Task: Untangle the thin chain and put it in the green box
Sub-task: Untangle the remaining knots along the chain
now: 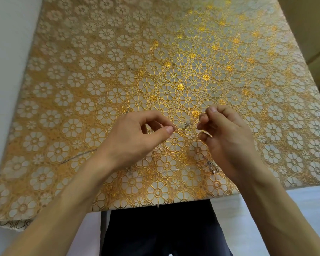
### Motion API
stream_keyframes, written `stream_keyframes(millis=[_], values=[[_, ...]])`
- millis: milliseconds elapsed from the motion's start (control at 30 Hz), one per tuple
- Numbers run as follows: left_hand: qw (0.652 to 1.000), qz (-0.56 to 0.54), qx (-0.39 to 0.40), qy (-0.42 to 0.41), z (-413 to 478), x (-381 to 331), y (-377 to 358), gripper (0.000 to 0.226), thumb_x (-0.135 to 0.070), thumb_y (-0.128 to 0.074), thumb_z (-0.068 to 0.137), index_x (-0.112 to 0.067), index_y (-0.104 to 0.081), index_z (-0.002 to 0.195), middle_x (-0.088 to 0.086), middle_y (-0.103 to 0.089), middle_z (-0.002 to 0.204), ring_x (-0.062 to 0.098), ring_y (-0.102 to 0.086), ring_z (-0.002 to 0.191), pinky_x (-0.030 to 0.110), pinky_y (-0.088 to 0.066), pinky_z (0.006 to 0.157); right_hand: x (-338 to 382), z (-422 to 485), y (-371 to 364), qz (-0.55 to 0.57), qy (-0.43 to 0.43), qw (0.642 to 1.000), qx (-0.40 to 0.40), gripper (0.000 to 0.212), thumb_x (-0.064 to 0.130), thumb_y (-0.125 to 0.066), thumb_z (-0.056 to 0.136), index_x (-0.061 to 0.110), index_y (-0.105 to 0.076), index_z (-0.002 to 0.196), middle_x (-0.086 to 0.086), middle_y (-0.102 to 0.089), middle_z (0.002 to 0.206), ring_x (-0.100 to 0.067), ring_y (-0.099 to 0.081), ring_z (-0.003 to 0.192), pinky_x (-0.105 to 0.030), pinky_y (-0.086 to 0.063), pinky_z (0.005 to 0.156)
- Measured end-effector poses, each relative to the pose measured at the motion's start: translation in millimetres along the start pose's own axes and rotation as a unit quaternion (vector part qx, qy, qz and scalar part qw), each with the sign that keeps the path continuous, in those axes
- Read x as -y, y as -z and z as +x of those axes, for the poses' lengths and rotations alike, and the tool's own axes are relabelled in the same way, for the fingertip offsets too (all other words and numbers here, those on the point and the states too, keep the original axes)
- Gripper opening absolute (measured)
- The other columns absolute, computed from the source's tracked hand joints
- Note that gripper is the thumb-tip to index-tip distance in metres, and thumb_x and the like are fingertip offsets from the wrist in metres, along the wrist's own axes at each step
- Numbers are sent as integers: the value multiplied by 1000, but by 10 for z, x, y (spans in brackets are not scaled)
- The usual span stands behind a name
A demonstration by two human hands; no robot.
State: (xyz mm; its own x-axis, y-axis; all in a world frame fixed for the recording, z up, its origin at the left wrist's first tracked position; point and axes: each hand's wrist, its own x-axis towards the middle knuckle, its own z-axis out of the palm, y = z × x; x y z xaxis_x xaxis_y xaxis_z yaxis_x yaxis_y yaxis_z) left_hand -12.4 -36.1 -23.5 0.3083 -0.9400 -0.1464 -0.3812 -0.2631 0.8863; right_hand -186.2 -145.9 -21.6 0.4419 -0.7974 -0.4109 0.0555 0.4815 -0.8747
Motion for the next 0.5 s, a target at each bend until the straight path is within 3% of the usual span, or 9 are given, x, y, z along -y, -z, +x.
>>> stream_keyframes(millis=[133, 233, 333, 400, 500], values=[[1000, -8, -18, -4, 38, 29, 79, 15, -45, -65, 80, -33, -73, 84, -16, -61, 69, 6, -47, 60, 18, -38, 55, 19, 43, -2, 35, -17, 999, -9, 8, 12, -54, 100, 14, -58, 107, 3, -62, 77, -12, -61, 77, -28, -40, 70], [1000, -1, -18, -11, 89, 30, 183, 15, -45, -66, 80, -32, -74, 84, -14, -60, 68, 3, -47, 61, 15, -38, 56, 62, 68, -2, 58, -29, 998, -10, 9, 10, -53, 99, 14, -58, 107, 2, -63, 77, -13, -66, 82, -30, -42, 77], [999, 25, -29, -16, 106, 44, 270, 16, -46, -65, 81, -33, -73, 84, -15, -59, 66, 3, -47, 60, 13, -38, 56, 102, 77, 8, 83, -45, 996, -4, 12, 7, -53, 97, 11, -59, 106, -1, -65, 79, -16, -64, 73, -28, -40, 68], [997, 63, -39, -23, 93, 58, 287, 13, -46, -65, 81, -35, -72, 83, -12, -63, 68, 3, -50, 60, 13, -38, 56, 97, 80, 13, 65, -41, 997, 1, 14, 3, -53, 97, 9, -61, 108, -3, -67, 82, -16, -59, 69, -27, -38, 63], [983, 175, -48, -36, 31, 96, 245, 16, -48, -62, 82, -36, -72, 83, -16, -67, 71, -1, -60, 74, 10, -41, 59, 55, 54, 29, -11, -26, 1000, 9, 14, 2, -53, 98, 8, -63, 106, -1, -71, 82, -14, -61, 78, -27, -41, 68]])
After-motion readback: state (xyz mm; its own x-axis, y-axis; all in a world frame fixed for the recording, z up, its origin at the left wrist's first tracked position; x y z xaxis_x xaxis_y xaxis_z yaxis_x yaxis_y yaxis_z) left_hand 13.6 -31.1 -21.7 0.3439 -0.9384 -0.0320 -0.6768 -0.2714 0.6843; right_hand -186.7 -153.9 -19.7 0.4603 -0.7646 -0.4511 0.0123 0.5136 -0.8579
